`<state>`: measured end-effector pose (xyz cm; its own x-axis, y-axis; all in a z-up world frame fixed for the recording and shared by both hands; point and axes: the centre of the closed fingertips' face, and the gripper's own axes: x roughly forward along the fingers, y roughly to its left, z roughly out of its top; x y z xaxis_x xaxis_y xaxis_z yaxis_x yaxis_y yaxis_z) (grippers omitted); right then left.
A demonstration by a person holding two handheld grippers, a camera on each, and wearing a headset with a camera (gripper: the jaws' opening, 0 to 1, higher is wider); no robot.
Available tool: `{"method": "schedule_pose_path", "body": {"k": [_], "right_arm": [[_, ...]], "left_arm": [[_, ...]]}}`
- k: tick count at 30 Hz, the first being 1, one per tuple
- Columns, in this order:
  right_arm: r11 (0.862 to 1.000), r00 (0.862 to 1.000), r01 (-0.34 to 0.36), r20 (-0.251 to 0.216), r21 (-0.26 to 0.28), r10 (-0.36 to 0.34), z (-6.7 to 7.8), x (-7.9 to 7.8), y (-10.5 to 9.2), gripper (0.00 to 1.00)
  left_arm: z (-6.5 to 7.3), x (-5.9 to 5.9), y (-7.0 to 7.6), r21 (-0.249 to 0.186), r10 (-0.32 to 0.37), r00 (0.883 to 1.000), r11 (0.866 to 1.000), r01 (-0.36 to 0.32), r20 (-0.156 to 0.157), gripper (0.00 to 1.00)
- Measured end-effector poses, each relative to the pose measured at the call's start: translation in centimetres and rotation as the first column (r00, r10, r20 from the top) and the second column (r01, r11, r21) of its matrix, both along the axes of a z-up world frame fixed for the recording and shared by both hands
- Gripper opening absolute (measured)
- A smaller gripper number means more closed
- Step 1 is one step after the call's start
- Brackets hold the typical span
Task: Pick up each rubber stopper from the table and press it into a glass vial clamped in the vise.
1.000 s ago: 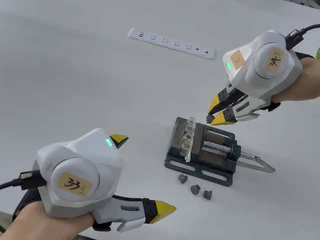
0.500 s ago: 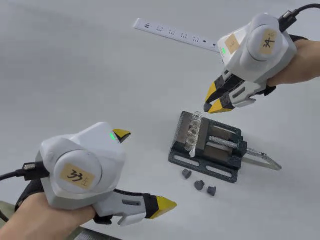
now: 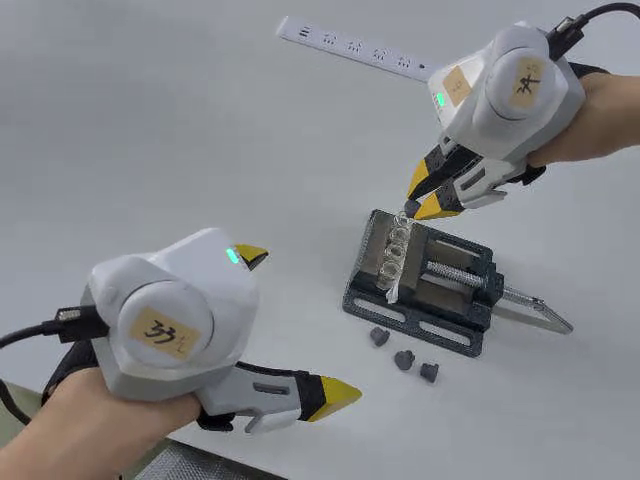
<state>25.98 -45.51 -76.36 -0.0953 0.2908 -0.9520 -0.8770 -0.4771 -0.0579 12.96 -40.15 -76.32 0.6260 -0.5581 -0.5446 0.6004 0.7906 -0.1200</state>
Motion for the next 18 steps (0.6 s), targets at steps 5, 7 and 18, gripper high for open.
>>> {"method": "schedule_pose_path", "body": {"k": [5,7,18], "right_arm": [[1.0,1.0,-0.006,0.003,-0.005,0.006,-0.45,0.15,0.15,0.06],[1.0,1.0,-0.005,0.0,-0.007,0.005,-0.44,0.13,0.12,0.06],[1.0,1.0,-0.013,0.007,-0.014,0.014,-0.55,0.14,0.03,0.06]], "left_arm": [[-0.29,-0.18,0.12,0.0,0.004,1.0,1.0,-0.004,-0.009,0.93],[-0.32,-0.22,0.2,-0.002,0.007,1.0,1.0,-0.007,-0.011,0.93],[-0.6,-0.22,0.34,-0.003,0.015,1.0,1.0,-0.015,-0.019,0.93]]}}
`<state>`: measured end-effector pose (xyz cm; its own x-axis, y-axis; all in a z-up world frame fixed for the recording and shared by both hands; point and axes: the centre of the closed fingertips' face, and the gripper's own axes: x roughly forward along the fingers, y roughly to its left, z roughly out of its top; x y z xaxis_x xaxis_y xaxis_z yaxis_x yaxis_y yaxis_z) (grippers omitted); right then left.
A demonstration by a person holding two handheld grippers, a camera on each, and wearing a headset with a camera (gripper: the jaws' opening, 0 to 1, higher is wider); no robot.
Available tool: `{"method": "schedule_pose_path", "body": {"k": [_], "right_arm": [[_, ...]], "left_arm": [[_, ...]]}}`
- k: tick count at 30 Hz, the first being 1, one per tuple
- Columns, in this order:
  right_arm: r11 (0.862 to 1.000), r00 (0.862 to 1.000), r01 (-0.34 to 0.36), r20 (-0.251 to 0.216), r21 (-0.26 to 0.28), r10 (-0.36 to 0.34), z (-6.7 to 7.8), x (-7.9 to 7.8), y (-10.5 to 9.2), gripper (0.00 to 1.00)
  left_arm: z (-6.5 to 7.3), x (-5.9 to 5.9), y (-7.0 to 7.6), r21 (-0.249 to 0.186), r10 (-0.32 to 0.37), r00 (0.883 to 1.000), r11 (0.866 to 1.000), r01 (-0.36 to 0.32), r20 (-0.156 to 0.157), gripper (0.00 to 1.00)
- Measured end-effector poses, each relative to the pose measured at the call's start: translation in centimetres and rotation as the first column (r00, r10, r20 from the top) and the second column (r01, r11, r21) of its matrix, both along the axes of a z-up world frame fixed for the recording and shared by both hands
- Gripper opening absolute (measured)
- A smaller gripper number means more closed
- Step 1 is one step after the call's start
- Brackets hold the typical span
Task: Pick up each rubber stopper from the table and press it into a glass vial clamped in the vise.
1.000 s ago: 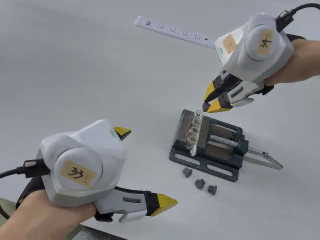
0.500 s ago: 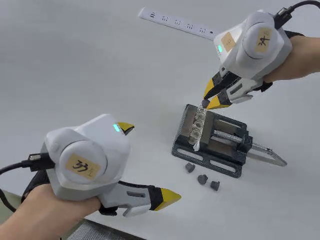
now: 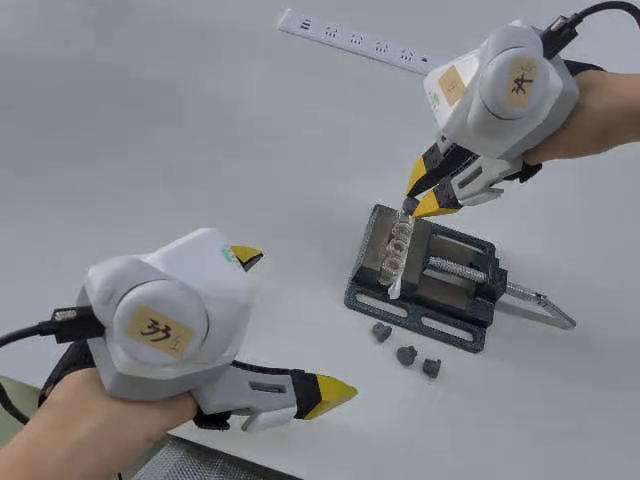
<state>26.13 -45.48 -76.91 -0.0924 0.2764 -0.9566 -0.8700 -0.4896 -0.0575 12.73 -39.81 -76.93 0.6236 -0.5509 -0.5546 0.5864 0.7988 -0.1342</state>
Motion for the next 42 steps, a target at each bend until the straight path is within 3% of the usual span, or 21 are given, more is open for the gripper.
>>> {"method": "schedule_pose_path", "body": {"k": [10,20,25,38,41,42], "right_arm": [[1.0,1.0,-0.001,0.011,-0.012,0.002,-0.1,0.07,-0.14,0.06],[0.993,0.993,0.121,0.012,-0.002,-0.121,-0.16,0.0,0.08,0.05],[0.984,0.984,0.177,0.026,0.031,-0.178,-0.26,0.02,0.12,0.04],[0.926,0.94,0.335,0.005,0.175,-0.342,-0.18,-0.12,0.07,0.04],[0.91,0.928,0.365,-0.001,0.198,-0.372,-0.27,0.0,0.12,0.04],[0.898,0.919,0.387,-0.01,0.21,-0.394,-0.27,0.04,0.14,0.04]], "left_arm": [[0.01,0.08,-0.05,-0.004,0.002,1.0,1.0,-0.002,0.001,0.93],[0.04,0.18,-0.17,-0.012,0.003,1.0,1.0,-0.003,0.006,0.93],[0.1,0.22,-0.29,-0.018,0.006,1.0,1.0,-0.006,0.008,0.93],[0.03,0.25,-0.26,-0.025,0.01,1.0,1.0,-0.01,0.008,0.92],[0.1,0.29,-0.26,-0.027,0.012,1.0,1.0,-0.012,0.01,0.92],[0.1,0.3,-0.25,-0.027,0.013,1.0,1.0,-0.013,0.01,0.92]]}}
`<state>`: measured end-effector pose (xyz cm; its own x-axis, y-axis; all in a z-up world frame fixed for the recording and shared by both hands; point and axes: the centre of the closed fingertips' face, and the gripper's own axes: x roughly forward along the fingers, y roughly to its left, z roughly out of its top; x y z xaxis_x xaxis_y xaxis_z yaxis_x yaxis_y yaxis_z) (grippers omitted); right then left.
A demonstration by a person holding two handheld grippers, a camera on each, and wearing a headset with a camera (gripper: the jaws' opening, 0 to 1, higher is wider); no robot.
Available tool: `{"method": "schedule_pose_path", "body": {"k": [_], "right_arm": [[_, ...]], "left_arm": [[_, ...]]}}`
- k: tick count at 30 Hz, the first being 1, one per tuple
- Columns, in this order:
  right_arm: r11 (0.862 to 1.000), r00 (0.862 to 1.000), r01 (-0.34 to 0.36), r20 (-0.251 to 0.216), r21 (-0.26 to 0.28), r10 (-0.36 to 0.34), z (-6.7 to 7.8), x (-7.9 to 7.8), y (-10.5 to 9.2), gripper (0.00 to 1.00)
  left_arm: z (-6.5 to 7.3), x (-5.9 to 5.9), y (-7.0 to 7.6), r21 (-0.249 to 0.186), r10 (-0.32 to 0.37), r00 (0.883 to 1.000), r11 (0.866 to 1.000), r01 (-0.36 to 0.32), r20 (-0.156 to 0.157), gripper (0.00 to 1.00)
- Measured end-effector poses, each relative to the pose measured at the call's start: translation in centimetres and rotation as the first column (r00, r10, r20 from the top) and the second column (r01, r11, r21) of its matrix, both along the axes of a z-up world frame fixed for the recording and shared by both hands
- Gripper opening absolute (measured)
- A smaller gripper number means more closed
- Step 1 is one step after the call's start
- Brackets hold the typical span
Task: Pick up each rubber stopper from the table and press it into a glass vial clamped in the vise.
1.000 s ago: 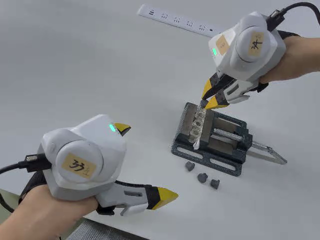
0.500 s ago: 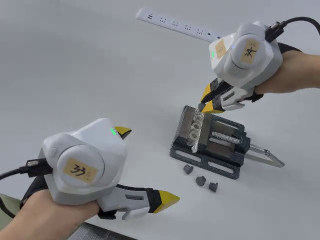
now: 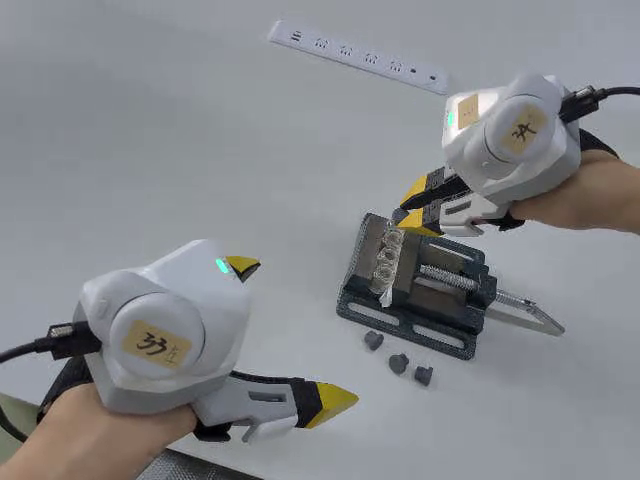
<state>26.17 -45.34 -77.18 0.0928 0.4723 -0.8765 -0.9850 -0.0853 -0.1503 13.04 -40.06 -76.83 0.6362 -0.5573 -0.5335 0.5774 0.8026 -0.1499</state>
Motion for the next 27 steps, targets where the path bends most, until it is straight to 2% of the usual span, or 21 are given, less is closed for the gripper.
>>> {"method": "schedule_pose_path", "body": {"k": [8,14,18,27], "right_arm": [[0.993,0.995,0.1,0.012,0.07,-0.101,0.0,0.18,-0.19,0.04],[0.985,0.988,0.146,0.028,0.089,-0.149,-0.05,0.29,-0.13,0.04],[0.986,0.989,0.144,0.02,0.088,-0.147,0.02,0.31,-0.1,0.05],[0.994,0.994,0.093,0.044,0.064,-0.096,-0.05,0.2,0.05,0.07]], "left_arm": [[0.01,0.06,-0.05,-0.003,0.003,1.0,1.0,-0.003,0.0,0.92],[0.03,0.08,-0.21,-0.006,0.002,1.0,1.0,-0.002,0.001,0.92],[-0.02,0.07,-0.25,-0.007,-0.001,1.0,1.0,0.001,0.001,0.92],[-0.05,0.07,-0.19,-0.008,0.002,1.0,1.0,-0.002,0.001,0.92]]}}
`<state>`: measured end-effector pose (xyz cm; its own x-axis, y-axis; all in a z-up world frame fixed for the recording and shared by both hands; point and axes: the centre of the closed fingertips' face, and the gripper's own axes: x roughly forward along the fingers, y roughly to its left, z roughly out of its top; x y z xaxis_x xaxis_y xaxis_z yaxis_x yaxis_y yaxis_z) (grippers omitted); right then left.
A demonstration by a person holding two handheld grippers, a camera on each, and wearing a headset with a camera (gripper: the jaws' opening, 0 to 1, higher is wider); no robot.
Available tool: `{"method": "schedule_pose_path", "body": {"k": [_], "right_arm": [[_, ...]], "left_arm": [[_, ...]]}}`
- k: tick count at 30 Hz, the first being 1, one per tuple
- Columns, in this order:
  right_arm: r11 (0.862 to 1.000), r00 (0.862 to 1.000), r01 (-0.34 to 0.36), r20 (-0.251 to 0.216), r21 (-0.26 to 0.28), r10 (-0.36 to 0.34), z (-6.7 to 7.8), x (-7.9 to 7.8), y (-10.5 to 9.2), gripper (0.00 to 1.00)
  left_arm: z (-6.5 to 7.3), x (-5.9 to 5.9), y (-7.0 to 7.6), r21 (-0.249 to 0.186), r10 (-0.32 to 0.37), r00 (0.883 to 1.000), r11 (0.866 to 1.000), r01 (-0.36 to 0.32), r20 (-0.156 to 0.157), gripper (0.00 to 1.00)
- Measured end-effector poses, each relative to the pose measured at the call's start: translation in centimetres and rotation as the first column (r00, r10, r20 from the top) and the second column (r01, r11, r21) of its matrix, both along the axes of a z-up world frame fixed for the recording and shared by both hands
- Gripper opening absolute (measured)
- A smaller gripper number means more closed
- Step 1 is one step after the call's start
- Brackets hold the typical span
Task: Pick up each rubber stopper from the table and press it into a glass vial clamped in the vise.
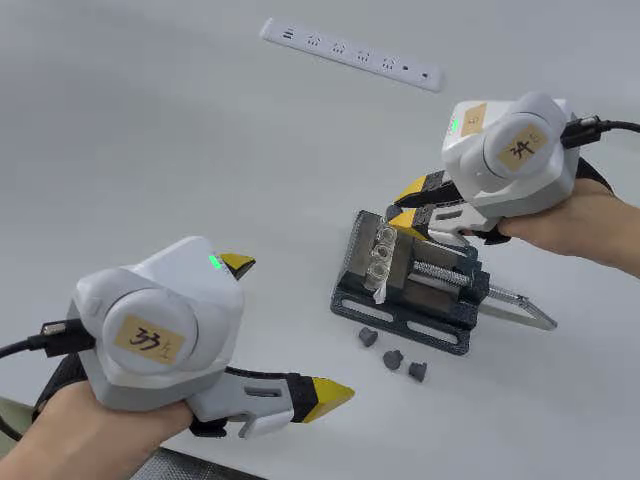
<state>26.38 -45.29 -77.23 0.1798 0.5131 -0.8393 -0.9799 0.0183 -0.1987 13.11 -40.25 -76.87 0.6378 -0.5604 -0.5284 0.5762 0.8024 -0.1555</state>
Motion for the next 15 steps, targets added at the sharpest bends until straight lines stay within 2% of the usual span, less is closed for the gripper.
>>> {"method": "schedule_pose_path", "body": {"k": [7,9,13,15], "right_arm": [[1.0,1.0,-0.013,0.004,-0.017,0.013,-0.2,0.1,0.0,0.08],[1.0,1.0,-0.003,-0.005,-0.021,0.003,-0.4,0.0,0.0,0.12],[1.0,1.0,-0.012,-0.001,-0.009,0.012,0.2,0.0,0.3,0.21],[1.0,1.0,-0.026,-0.009,-0.008,0.026,0.7,-0.1,0.4,0.2]], "left_arm": [[-0.1,-0.1,0.0,0.0,-0.001,1.0,1.0,0.001,-0.002,0.92],[-0.1,-0.1,0.0,-0.001,0.0,1.0,1.0,0.0,-0.003,0.92],[-0.1,-0.1,0.0,-0.002,0.002,1.0,1.0,-0.002,-0.004,0.92],[-0.1,-0.1,0.2,-0.001,0.002,1.0,1.0,-0.002,-0.003,0.92]]}}
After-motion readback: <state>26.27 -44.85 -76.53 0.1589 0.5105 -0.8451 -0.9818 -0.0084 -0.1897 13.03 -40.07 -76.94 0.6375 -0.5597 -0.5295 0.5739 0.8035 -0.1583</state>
